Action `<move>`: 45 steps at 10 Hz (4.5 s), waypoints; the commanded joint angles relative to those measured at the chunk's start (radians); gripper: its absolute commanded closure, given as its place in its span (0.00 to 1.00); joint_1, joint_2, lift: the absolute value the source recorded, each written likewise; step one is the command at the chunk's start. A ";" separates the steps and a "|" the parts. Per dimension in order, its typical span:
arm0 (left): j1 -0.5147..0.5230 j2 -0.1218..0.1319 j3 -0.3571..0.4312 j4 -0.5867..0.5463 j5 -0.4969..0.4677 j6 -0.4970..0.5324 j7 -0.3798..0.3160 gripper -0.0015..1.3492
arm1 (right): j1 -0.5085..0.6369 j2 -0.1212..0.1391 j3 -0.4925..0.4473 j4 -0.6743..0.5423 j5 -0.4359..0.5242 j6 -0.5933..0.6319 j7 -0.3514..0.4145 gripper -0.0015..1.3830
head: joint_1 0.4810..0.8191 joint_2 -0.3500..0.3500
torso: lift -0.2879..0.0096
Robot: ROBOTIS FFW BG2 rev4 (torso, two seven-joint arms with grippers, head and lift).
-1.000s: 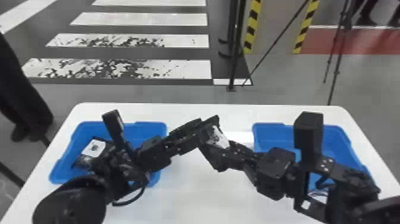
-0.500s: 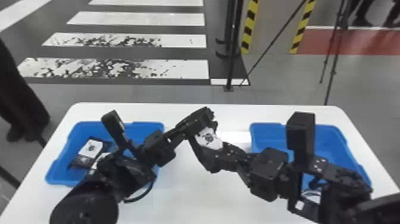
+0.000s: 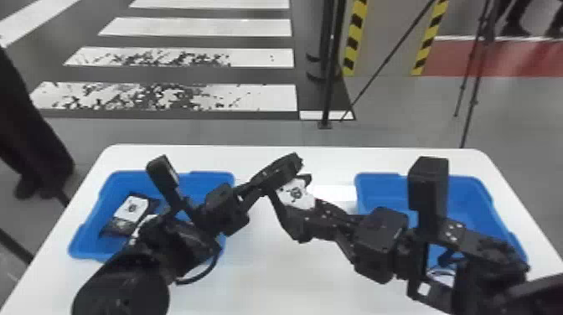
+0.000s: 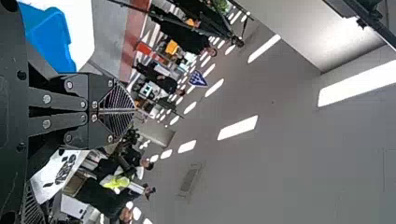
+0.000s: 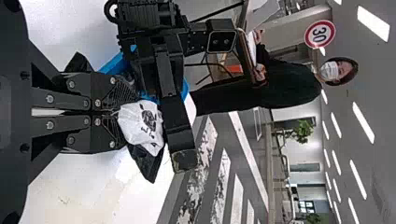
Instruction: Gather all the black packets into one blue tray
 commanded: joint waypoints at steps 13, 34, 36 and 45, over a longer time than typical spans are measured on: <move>0.169 0.032 0.454 -0.075 -0.234 -0.207 -0.032 0.89 | 0.251 0.093 -0.347 0.075 -0.165 -0.193 -0.103 0.16 | 0.63 0.64 | 0.60; 0.971 -0.169 0.580 -0.446 -0.310 -0.553 0.315 0.21 | 0.629 0.143 -0.536 0.440 -0.356 -1.366 -0.293 0.16 | 0.63 0.36 | 0.60; 0.967 -0.166 0.574 -0.446 -0.318 -0.536 0.315 0.22 | 0.631 0.143 -0.536 0.440 -0.360 -1.366 -0.294 0.16 | 0.63 0.36 | 0.60; 0.957 -0.161 0.568 -0.446 -0.308 -0.514 0.315 0.23 | 0.626 0.143 -0.536 0.443 -0.372 -1.366 -0.294 0.16 | 0.63 0.33 | 0.60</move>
